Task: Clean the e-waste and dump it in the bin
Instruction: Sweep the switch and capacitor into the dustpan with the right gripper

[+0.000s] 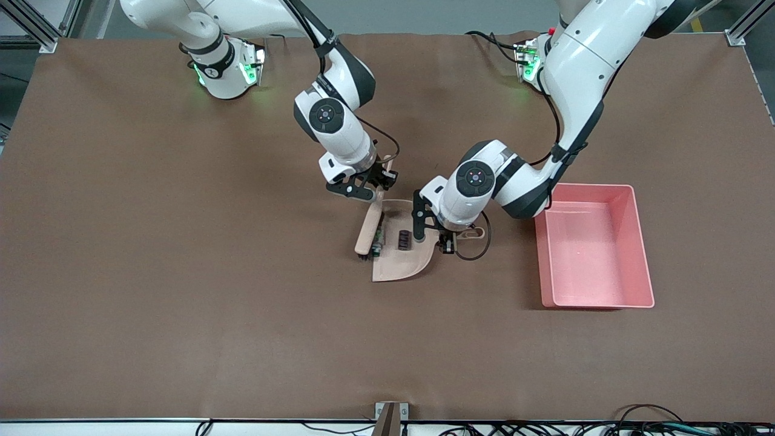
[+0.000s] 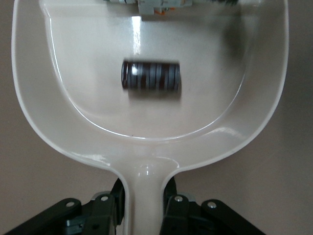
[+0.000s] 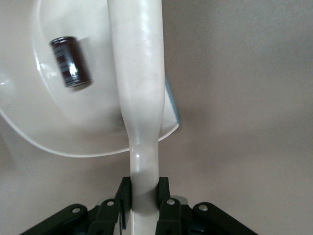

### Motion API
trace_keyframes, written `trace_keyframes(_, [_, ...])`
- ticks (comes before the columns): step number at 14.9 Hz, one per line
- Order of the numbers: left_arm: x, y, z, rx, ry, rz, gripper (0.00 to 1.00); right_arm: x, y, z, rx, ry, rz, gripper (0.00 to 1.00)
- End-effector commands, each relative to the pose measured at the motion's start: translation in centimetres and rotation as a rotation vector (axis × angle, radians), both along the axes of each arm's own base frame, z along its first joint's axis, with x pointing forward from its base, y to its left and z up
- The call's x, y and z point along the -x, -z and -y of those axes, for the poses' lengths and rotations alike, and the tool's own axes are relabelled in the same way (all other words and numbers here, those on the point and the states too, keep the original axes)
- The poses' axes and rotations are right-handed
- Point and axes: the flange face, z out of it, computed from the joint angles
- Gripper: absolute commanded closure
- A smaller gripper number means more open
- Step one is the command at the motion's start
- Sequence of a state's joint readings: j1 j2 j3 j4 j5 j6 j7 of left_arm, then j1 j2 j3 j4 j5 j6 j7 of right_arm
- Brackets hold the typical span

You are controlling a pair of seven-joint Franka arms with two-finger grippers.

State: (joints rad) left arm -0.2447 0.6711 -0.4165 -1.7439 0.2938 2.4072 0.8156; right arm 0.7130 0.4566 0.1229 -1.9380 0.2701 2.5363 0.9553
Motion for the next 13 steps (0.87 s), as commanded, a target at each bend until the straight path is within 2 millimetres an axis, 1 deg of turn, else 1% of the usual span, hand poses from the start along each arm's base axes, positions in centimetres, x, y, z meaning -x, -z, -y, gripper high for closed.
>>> trace_keyframes(1, [0.4,2.6,2.0,0.009,-0.001,-0.019,0.82,-0.6,-2.8,-2.4,-0.01,0.041,-0.047,1.0])
trace_keyframes(3, [0.8,2.9,2.3,0.007,0.001,-0.023,0.82,-0.3,-3.8,-3.5,-0.023,0.048,-0.043,1.0])
trace_keyframes(4, [0.8,3.0,2.3,0.006,-0.008,-0.025,0.82,-0.6,-4.4,-3.8,-0.033,0.072,-0.041,1.0])
trace_keyframes(5, [0.8,3.0,2.3,0.006,-0.01,-0.025,0.82,-0.8,-4.9,-3.9,-0.047,0.103,-0.053,1.0])
trace_keyframes(7, [0.8,3.1,2.3,0.007,-0.012,-0.025,0.82,-1.2,-4.9,-3.4,-0.046,0.124,-0.074,1.0])
trace_keyframes(9, [0.8,3.1,2.3,0.007,-0.012,-0.025,0.82,-1.6,-4.7,-2.0,0.008,0.104,-0.13,1.0])
trace_keyframes(11, [0.4,2.8,2.1,0.007,-0.013,-0.015,0.82,-2.9,-4.6,0.3,0.039,0.1,-0.163,1.0])
trace_keyframes(13, [0.2,2.7,1.9,0.008,-0.008,-0.002,0.83,-4.5,-5.5,2.8,0.048,0.102,-0.167,1.0])
